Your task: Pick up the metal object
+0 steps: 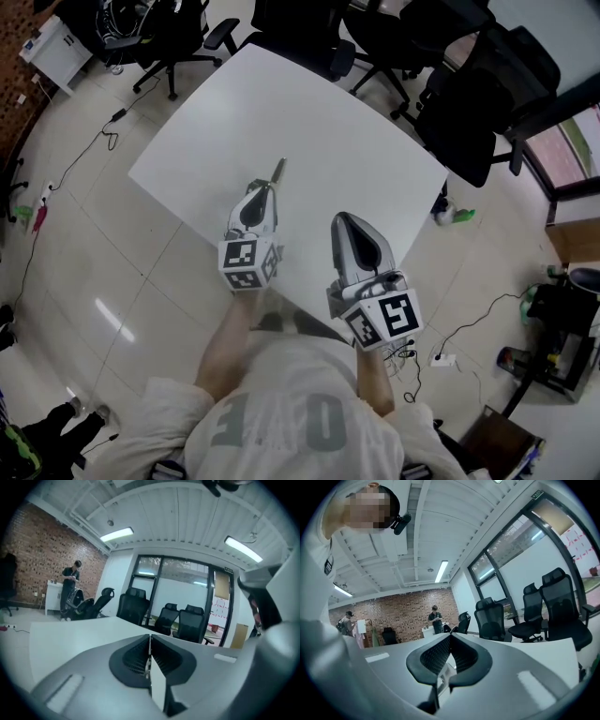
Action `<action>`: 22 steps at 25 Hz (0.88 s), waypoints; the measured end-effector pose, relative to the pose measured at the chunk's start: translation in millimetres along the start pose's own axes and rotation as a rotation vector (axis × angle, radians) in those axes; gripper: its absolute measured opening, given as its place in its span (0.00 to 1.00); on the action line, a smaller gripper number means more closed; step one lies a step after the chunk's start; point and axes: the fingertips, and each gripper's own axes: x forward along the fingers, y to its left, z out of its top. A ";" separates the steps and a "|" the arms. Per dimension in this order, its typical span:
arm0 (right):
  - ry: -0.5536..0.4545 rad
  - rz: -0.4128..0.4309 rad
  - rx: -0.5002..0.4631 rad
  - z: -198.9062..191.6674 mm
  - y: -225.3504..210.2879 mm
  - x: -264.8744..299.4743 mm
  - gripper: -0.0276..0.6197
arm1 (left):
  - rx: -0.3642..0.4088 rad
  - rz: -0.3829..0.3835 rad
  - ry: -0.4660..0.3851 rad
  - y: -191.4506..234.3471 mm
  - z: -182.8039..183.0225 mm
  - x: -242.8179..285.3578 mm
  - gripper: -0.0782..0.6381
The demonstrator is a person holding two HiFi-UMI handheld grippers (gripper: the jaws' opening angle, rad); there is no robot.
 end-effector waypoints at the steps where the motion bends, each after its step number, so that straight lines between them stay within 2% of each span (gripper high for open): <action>1: -0.005 0.009 0.000 1.2 2.5 1.4 0.06 | 0.011 0.014 -0.047 0.8 20.9 -7.0 0.13; 6: -0.018 0.041 0.002 3.5 15.5 5.8 0.06 | 0.145 0.067 -0.281 3.0 123.3 -56.7 0.13; 9: -0.026 0.047 0.017 4.9 18.7 9.0 0.06 | 0.219 0.095 -0.364 2.8 160.8 -81.7 0.13; 12: -0.028 0.053 0.022 5.2 22.6 13.4 0.06 | 0.271 0.116 -0.372 5.3 166.5 -90.7 0.13; 22: -0.022 0.061 0.038 6.2 31.6 19.9 0.06 | 0.267 0.120 -0.346 5.6 165.6 -103.0 0.13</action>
